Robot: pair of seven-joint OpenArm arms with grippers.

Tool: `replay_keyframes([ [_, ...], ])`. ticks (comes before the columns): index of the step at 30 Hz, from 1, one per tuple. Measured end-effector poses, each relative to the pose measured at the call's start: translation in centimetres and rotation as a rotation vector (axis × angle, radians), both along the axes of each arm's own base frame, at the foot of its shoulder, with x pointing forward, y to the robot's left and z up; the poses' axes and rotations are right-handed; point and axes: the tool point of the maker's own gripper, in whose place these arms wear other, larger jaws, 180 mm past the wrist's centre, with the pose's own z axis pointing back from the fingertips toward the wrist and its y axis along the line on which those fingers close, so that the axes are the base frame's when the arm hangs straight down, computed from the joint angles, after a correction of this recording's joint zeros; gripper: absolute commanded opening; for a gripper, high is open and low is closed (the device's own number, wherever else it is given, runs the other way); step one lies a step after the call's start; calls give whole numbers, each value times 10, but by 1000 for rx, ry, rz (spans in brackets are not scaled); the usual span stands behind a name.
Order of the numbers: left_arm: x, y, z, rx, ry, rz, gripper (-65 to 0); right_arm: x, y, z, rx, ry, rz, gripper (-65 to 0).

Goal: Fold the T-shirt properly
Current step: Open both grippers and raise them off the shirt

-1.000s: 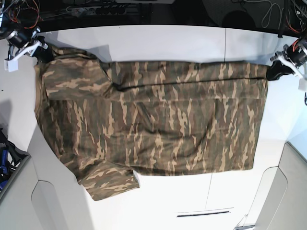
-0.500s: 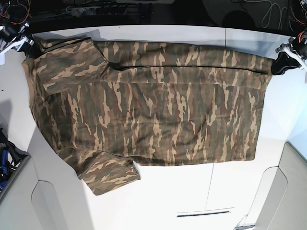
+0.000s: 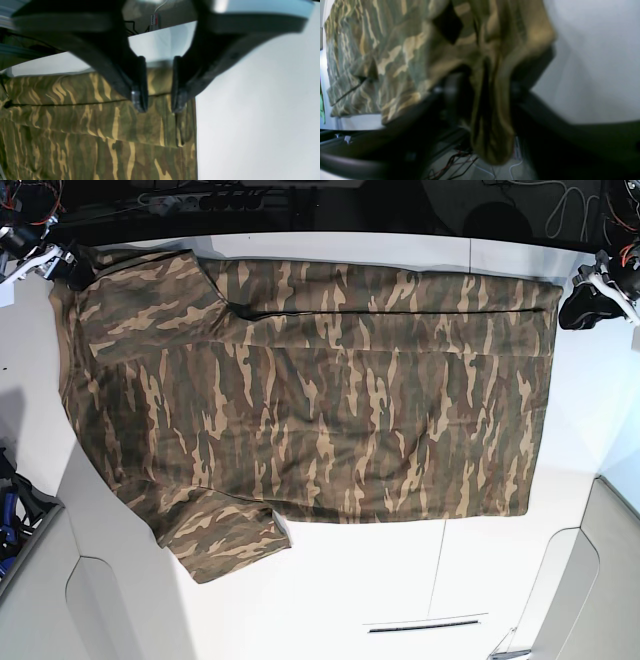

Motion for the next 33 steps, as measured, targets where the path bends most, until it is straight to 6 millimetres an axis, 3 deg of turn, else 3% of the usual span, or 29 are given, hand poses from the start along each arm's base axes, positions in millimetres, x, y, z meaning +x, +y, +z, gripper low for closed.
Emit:
replay_keyframes([
  [5, 0, 0, 0, 1, 0, 1, -447, 5, -6, 4, -11, -32, -26, -309],
  [10, -3, 8, 3, 13, 5, 16, -444, 11, -35, 19, -57, -100, -122, -309],
  [15, 0, 25, 21, 11, -56, 75, -350, 28, -65, 43, -104, -186, -194, -309],
  [22, 11, 43, 44, 24, -141, 130, -345, 72, -97, 79, -222, -316, -211, -309],
  [25, 26, 48, 53, 48, -202, 145, -295, 97, -104, 96, -256, -381, -224, -309],
  [30, 51, 64, 72, 157, -306, 170, -278, 142, -90, 104, -305, -413, -150, -309],
  [33, 74, 55, 76, 195, -321, 110, -278, 175, -70, 101, -309, -433, -85, -309],
])
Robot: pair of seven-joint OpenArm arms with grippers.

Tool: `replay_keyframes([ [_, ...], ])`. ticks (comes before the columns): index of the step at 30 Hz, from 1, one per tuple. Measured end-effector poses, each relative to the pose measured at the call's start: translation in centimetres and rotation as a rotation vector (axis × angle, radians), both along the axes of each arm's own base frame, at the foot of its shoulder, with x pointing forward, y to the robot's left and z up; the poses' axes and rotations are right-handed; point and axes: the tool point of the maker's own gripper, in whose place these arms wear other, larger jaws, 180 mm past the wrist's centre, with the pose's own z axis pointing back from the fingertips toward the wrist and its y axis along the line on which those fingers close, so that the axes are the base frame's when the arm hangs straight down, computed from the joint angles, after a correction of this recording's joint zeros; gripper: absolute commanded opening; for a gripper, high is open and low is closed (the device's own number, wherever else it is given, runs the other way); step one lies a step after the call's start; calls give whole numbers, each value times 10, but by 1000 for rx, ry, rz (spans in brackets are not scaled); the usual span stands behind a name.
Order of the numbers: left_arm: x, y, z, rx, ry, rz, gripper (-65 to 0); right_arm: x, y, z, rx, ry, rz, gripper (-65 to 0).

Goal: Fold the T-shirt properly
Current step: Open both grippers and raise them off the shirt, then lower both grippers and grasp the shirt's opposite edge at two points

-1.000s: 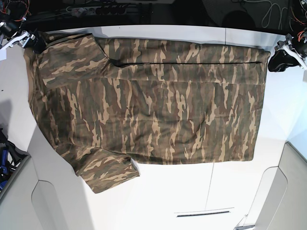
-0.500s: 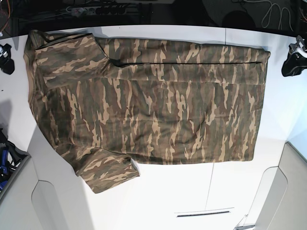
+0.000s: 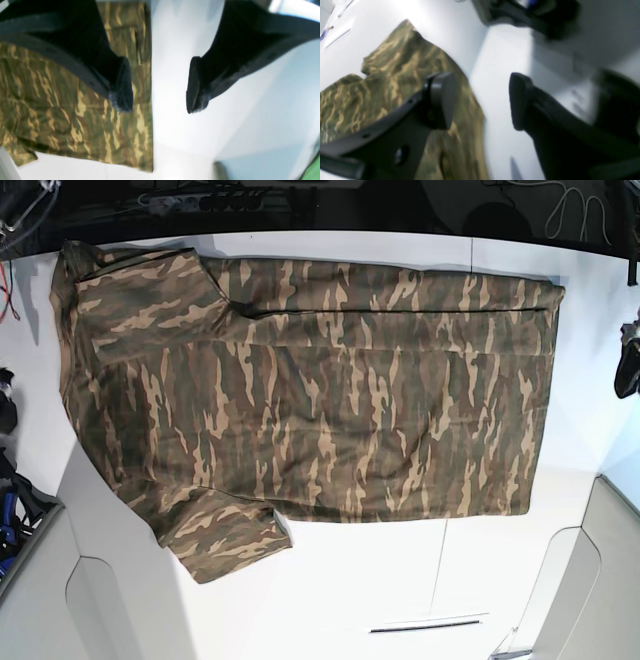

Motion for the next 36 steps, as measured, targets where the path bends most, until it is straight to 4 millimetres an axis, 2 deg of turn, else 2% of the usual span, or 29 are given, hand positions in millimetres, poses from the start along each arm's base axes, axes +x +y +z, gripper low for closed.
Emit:
replay_keyframes([
  [3, 27, -9, -3, 60, 1, -40, -278, 30, 16, -20, 0, 43, 39, -309],
  [6, 49, -9, -20, 89, 28, -25, -278, 53, 26, -39, 31, 74, 51, -309],
  [13, 90, -4, -66, 1, 125, 17, -278, 84, 29, -72, 142, 82, -10, -309],
  [17, 117, 0, -82, -54, 134, 50, -278, 90, 23, -83, 132, 91, -46, -309],
  [21, 125, 2, -110, -106, 203, 86, -278, 84, 12, -100, 130, 126, -131, -309],
  [25, 138, -1, -119, -155, 220, 105, -278, 83, 9, -105, 130, 120, -148, -309],
  [31, 152, -30, -128, -219, 211, 85, -278, 84, 14, -110, 161, 113, -152, -309],
  [34, 156, -44, -132, -236, 206, 72, -278, 87, 22, -110, 195, 94, -155, -309],
  [36, 158, -53, -136, -241, 208, 61, -278, 90, 36, -110, 217, 78, -114, -309],
])
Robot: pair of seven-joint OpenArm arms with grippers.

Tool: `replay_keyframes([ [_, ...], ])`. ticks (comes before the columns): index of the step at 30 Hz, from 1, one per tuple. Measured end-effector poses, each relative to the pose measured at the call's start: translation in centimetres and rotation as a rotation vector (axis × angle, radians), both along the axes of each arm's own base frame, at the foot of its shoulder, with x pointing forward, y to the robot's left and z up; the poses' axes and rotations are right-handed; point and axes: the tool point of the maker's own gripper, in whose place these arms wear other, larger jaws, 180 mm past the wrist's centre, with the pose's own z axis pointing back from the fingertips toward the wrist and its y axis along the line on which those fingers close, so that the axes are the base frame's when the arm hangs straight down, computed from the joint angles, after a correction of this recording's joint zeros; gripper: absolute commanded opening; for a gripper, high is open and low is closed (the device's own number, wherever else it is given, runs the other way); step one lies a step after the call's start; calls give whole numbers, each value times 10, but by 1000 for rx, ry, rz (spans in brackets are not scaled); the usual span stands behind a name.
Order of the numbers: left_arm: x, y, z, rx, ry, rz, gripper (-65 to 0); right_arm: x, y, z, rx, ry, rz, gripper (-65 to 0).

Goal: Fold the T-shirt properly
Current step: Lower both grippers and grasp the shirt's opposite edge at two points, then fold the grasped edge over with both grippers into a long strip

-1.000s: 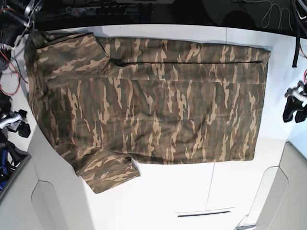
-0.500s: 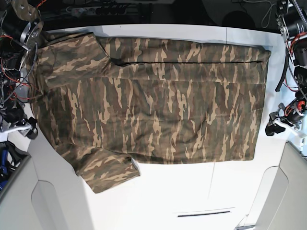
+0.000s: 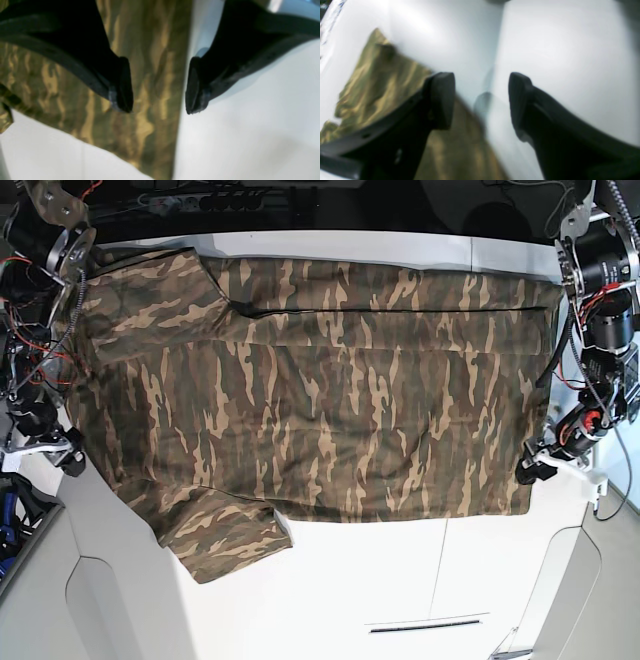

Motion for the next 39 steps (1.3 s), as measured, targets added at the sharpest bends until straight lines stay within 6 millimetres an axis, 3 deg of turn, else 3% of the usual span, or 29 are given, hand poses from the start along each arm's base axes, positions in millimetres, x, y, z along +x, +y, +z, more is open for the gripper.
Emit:
replay_keyframes([
  [11, 3, -9, -2, -11, -10, -9, -302, 13, 56, -4, 11, -9, 150, -316],
  [15, 1, -10, -3, -10, 0, -13, -467, 15, 74, -7, -1, 5, 211, -443],
  [19, 0, -10, -5, -7, 9, -17, -590, 13, 78, -10, 2, 18, 226, -650],
  [21, 0, -10, -5, -6, 10, -18, -650, 11, 83, -9, 5, 8, 260, -650],
  [28, 4, -14, 1, -6, 63, -67, -650, 11, 82, -7, -6, 13, 275, -650],
  [34, 7, -9, 38, -71, 13, -142, -650, 4, 87, -1, -64, 87, 363, -650],
  [39, 1, -5, 58, -80, 48, -202, -650, 1, 92, 18, -75, 123, 432, -650],
])
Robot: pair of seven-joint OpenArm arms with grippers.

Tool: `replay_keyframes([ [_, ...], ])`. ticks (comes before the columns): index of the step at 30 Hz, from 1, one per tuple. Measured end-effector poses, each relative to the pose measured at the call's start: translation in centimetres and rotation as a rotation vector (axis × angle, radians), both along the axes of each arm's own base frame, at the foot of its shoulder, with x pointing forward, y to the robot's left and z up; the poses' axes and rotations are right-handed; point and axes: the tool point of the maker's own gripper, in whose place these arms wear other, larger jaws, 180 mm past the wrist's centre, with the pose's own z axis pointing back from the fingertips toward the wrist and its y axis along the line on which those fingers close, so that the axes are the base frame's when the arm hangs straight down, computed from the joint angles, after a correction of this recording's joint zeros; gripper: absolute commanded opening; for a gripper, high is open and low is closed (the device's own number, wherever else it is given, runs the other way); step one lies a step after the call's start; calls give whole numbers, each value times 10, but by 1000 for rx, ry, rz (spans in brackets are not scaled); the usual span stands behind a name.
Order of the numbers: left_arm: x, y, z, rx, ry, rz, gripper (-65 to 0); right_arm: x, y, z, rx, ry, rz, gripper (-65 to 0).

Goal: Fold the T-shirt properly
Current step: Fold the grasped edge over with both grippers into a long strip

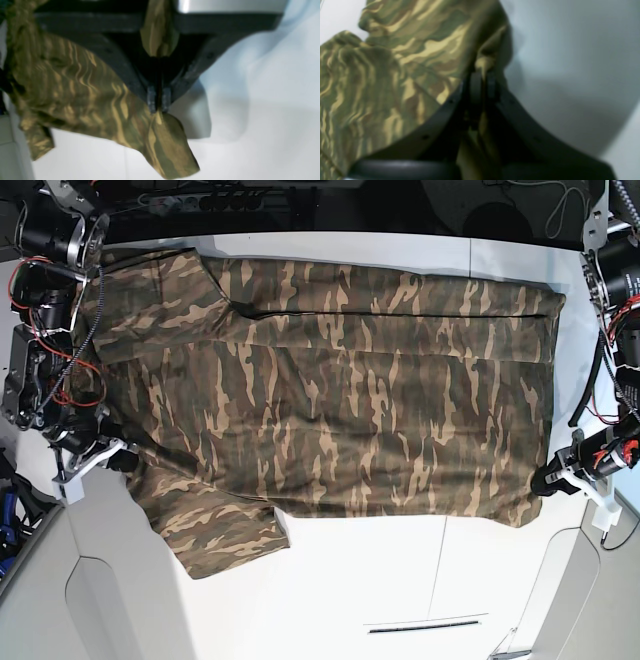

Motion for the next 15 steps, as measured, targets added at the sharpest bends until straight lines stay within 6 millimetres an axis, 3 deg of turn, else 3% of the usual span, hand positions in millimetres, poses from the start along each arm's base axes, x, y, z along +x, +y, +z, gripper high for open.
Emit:
replay_keyframes([
  [7, -28, 5, 9, -9, 60, -75, -650, -3, -10, 35, 20, -30, 42, -650],
  [15, -83, -1, 4, 82, 132, -217, -650, -47, -22, 24, 1, 3, 53, -650],
])
